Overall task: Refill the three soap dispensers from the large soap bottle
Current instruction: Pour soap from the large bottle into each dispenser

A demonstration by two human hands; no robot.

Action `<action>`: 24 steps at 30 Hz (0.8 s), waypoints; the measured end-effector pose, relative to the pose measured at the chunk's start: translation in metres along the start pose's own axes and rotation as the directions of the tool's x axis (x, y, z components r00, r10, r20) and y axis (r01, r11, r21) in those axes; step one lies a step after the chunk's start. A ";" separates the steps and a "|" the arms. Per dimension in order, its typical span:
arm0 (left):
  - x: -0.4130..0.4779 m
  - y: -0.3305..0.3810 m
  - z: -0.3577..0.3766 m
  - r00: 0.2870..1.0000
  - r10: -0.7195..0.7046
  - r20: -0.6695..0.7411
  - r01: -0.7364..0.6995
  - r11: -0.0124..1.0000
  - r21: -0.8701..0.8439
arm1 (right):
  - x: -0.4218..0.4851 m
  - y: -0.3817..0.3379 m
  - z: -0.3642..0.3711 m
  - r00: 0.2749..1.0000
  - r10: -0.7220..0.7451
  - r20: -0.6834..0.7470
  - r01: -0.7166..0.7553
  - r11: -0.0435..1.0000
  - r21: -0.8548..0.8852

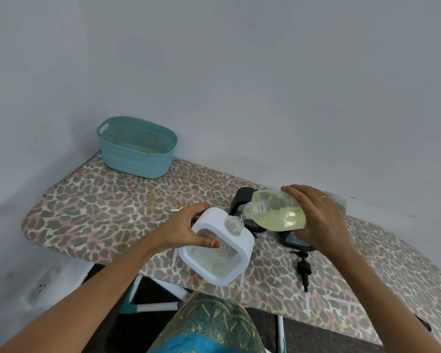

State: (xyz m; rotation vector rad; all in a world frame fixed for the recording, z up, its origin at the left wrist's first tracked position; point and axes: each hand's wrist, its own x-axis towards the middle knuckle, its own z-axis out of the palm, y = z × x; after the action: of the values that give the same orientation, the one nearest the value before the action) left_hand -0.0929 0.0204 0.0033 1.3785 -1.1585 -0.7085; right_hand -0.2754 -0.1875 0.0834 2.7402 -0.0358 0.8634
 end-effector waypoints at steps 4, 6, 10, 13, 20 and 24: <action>-0.001 0.000 0.001 1.000 0.001 -0.003 -0.001 1.000 -0.007 | 0.001 0.000 -0.001 1.000 0.003 0.001 -0.003 1.000 -0.009; -0.001 0.001 0.001 1.000 0.002 -0.001 -0.002 1.000 -0.015 | 0.001 0.000 -0.001 1.000 0.004 0.003 -0.004 1.000 -0.006; -0.001 0.001 0.001 1.000 -0.006 -0.003 0.006 1.000 -0.029 | 0.001 0.001 -0.001 1.000 0.003 -0.003 -0.003 1.000 -0.004; -0.001 0.000 0.001 1.000 -0.001 -0.005 0.001 1.000 -0.026 | 0.001 0.001 -0.001 1.000 0.000 -0.017 0.000 1.000 -0.006; -0.001 -0.002 0.002 1.000 0.005 -0.014 -0.005 1.000 -0.019 | 0.003 0.001 -0.002 0.999 -0.013 -0.030 0.013 1.000 -0.016; -0.001 -0.004 0.001 1.000 -0.002 -0.016 0.002 1.000 -0.017 | 0.004 0.000 -0.003 0.999 -0.019 -0.038 0.018 0.999 -0.026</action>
State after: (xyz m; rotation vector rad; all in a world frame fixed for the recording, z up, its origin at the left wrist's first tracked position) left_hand -0.0933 0.0204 -0.0004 1.3689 -1.1361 -0.7055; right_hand -0.2741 -0.1868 0.0884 2.6949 -0.0139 0.9040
